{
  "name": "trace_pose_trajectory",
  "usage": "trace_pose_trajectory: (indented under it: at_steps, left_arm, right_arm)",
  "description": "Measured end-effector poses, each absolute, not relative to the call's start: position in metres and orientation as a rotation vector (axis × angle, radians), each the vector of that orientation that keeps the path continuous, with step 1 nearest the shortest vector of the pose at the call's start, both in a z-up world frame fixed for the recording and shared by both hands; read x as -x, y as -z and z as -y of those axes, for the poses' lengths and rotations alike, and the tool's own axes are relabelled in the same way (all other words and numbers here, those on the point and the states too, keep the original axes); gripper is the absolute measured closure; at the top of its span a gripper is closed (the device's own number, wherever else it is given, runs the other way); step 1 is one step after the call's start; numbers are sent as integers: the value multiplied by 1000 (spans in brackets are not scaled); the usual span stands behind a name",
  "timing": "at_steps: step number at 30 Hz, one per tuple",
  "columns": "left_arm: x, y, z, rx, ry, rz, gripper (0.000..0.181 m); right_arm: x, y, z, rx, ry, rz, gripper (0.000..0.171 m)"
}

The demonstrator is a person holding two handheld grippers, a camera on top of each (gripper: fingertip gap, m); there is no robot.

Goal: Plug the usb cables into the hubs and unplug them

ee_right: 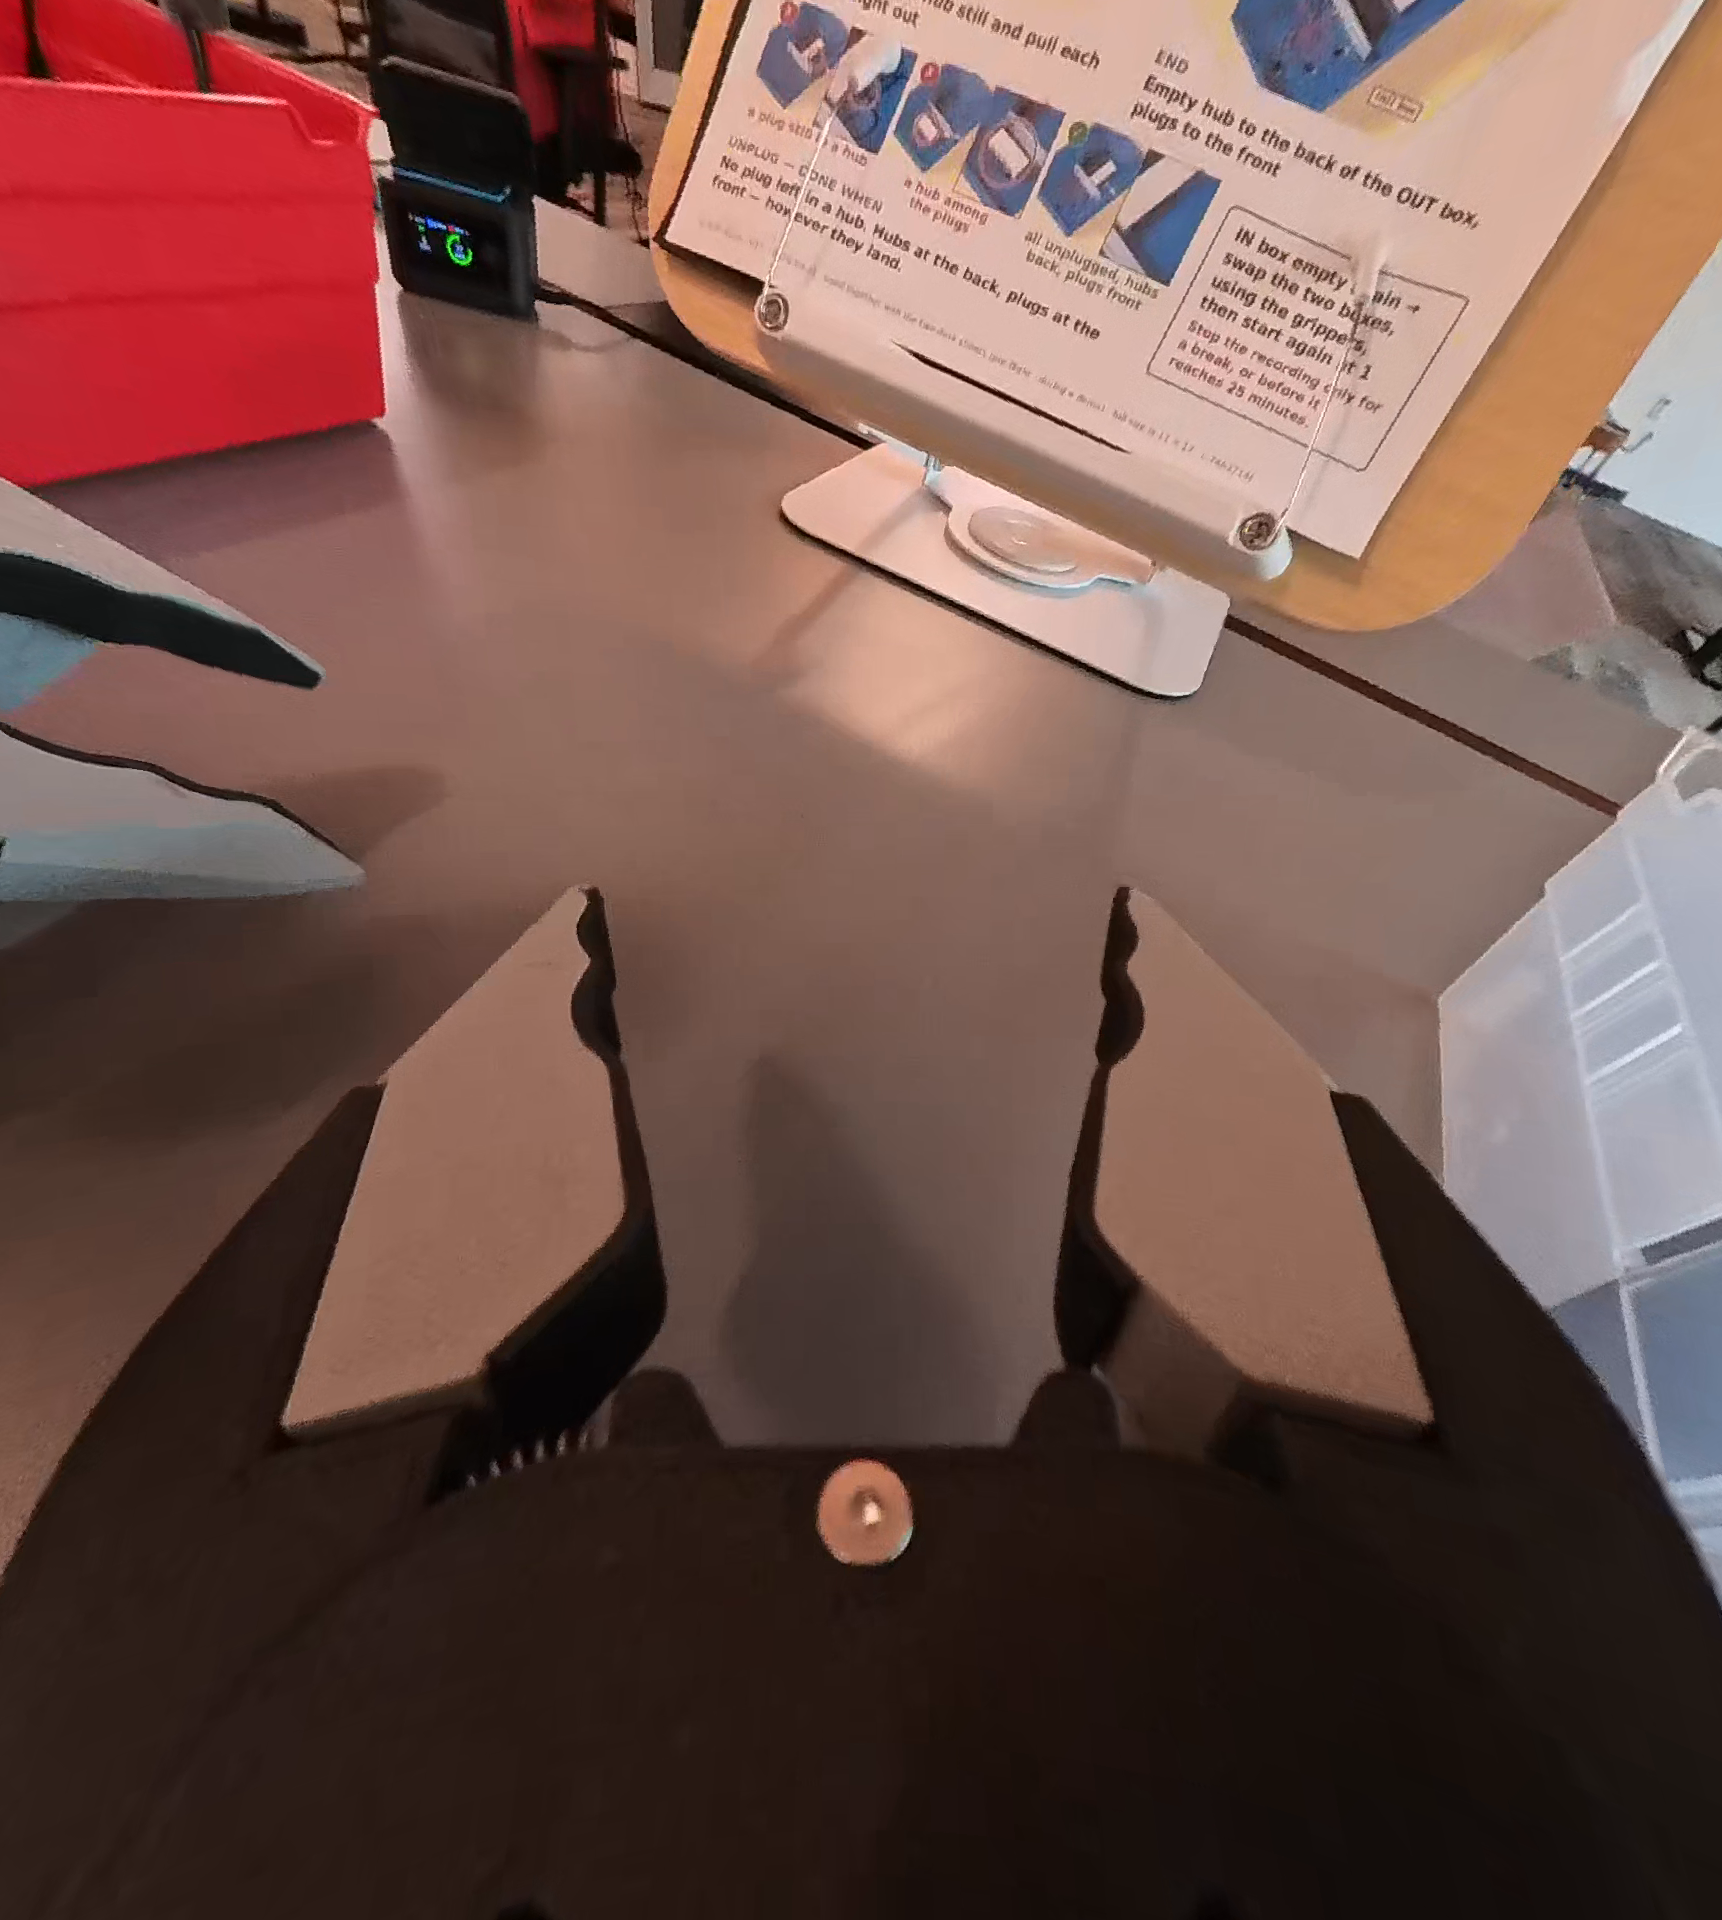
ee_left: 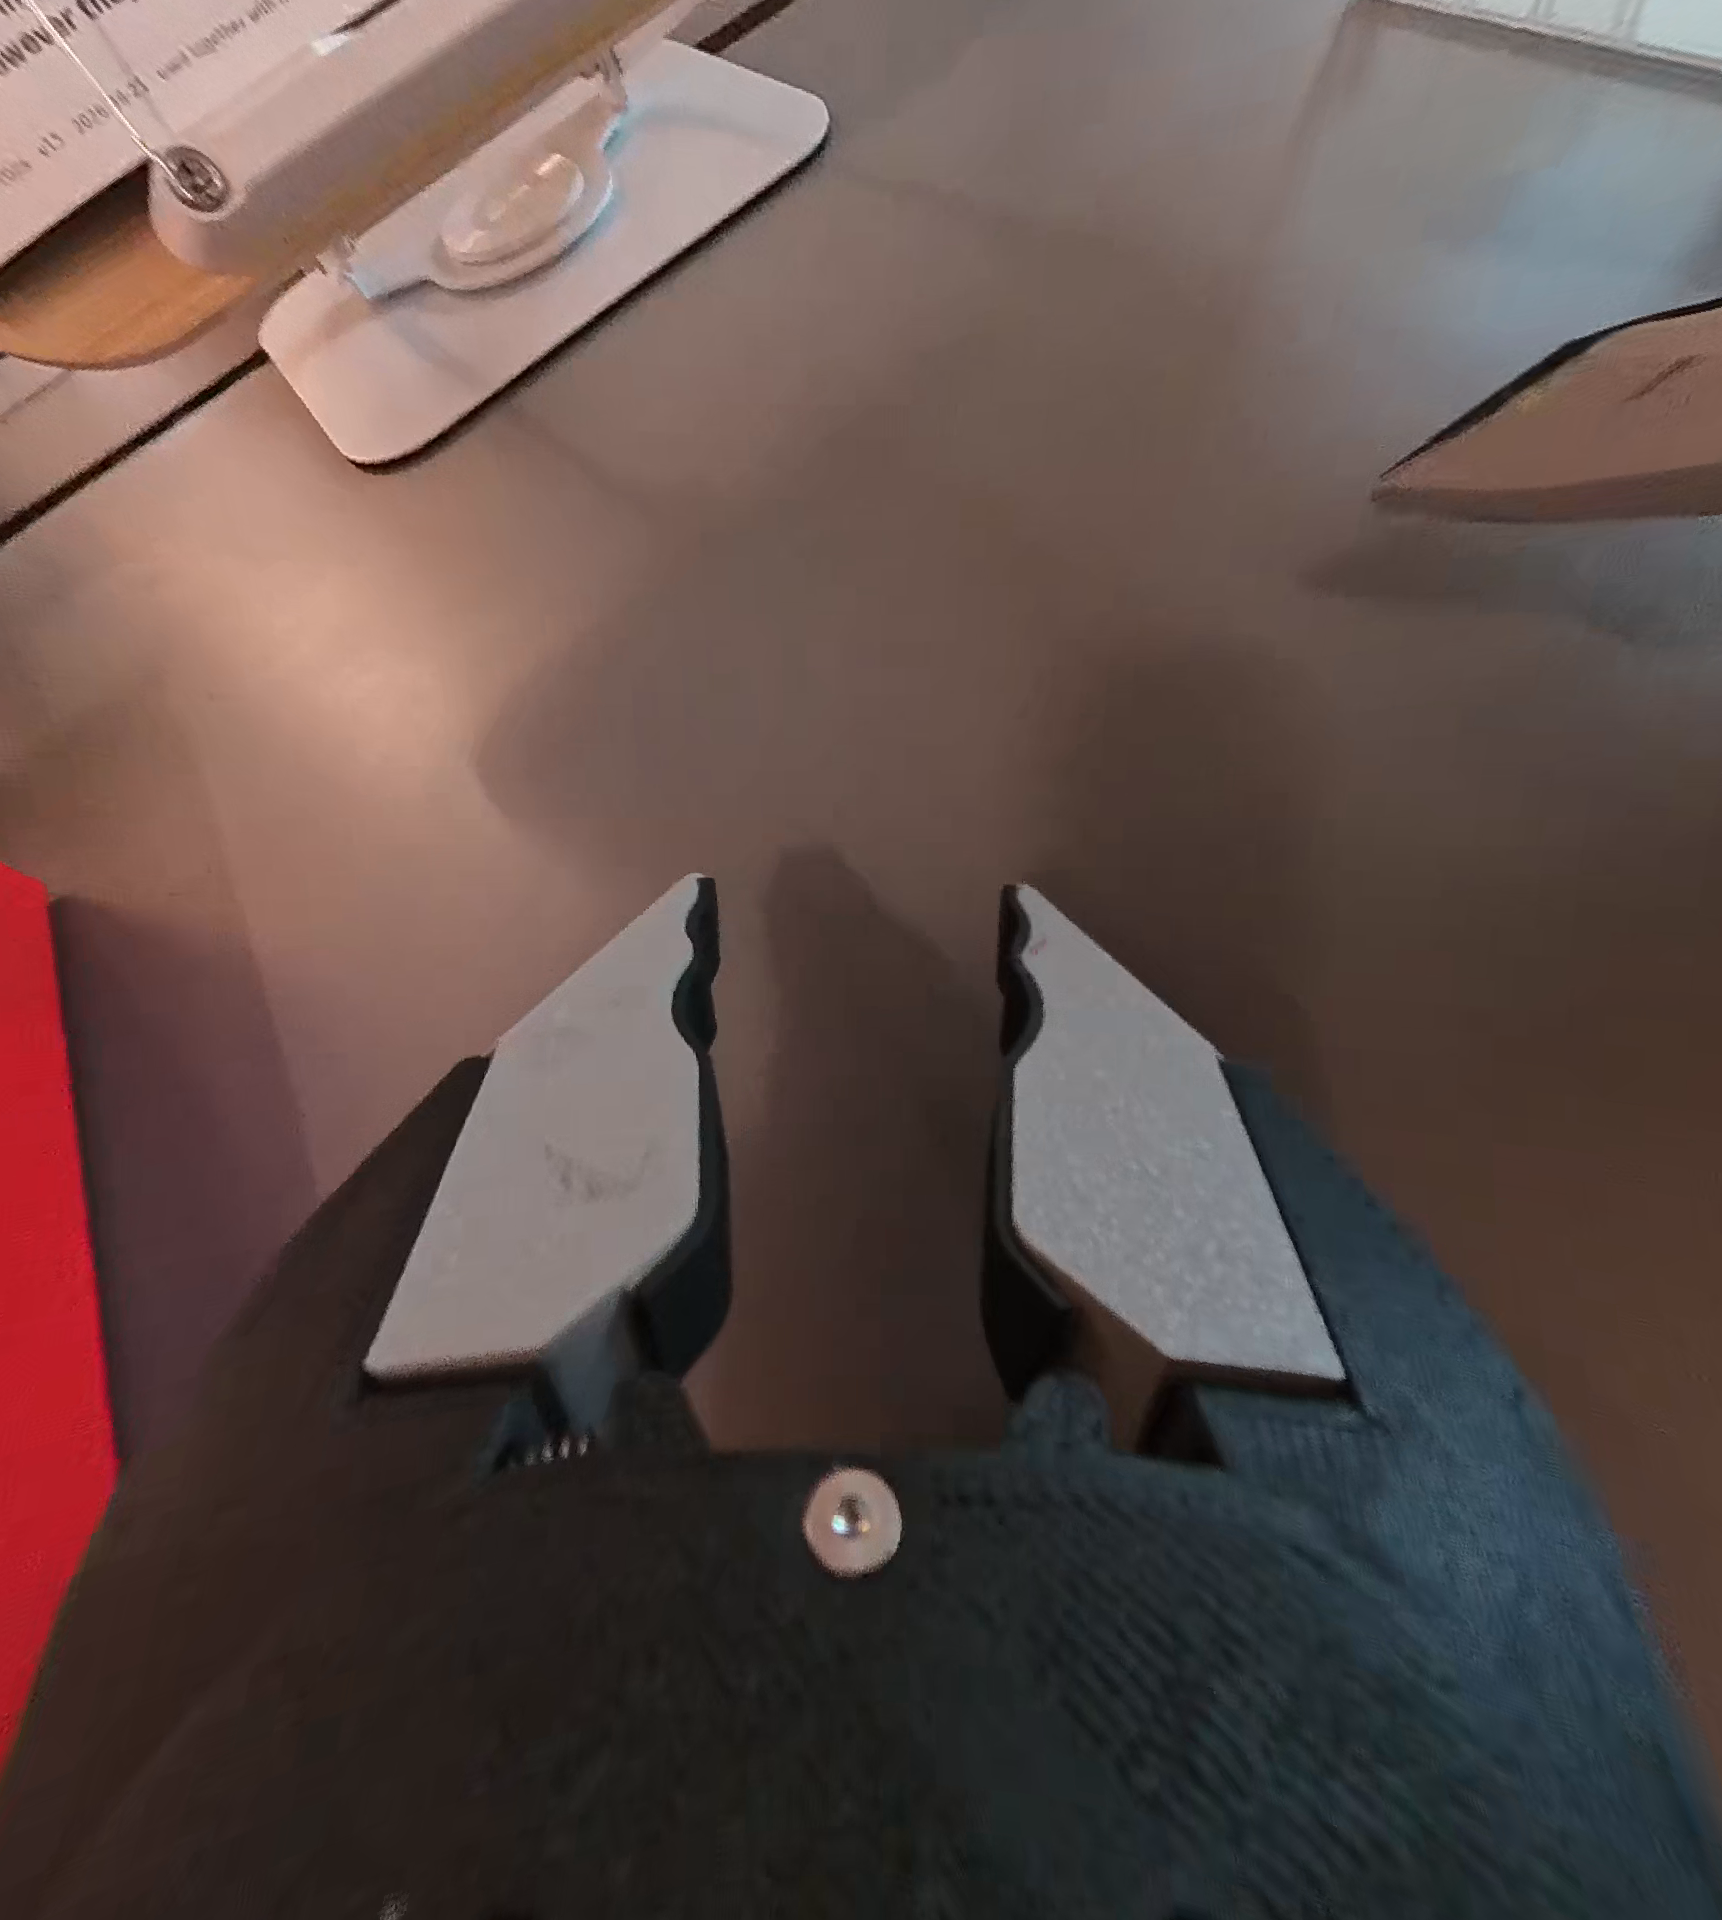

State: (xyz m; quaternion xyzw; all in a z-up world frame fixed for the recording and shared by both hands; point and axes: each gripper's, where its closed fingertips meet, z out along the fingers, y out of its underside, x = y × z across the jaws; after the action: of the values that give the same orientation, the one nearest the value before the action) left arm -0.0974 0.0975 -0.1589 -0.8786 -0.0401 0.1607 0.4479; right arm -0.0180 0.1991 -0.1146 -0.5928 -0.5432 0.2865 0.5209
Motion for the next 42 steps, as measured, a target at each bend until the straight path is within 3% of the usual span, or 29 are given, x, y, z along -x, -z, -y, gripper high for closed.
trace_pose_trajectory:
  at_steps: [1,28,30,32,42]
  left_arm:
    - [98,158,-97,2167,-415,96,130]
    - [98,156,-95,2155,-552,55,128]
    - [94,153,-96,2135,-526,30,128]
    - [85,151,-98,2122,-460,-15,116]
    - [91,148,-100,2103,-324,65,120]
  right_arm:
    - [18,116,-200,1437,-687,1303,78]
    - [19,126,-204,1484,-620,1329,83]
    - [19,126,-205,1489,-623,1326,84]
    - [18,126,-205,1493,-624,1325,84]
    - [16,128,-207,1501,-603,1327,86]
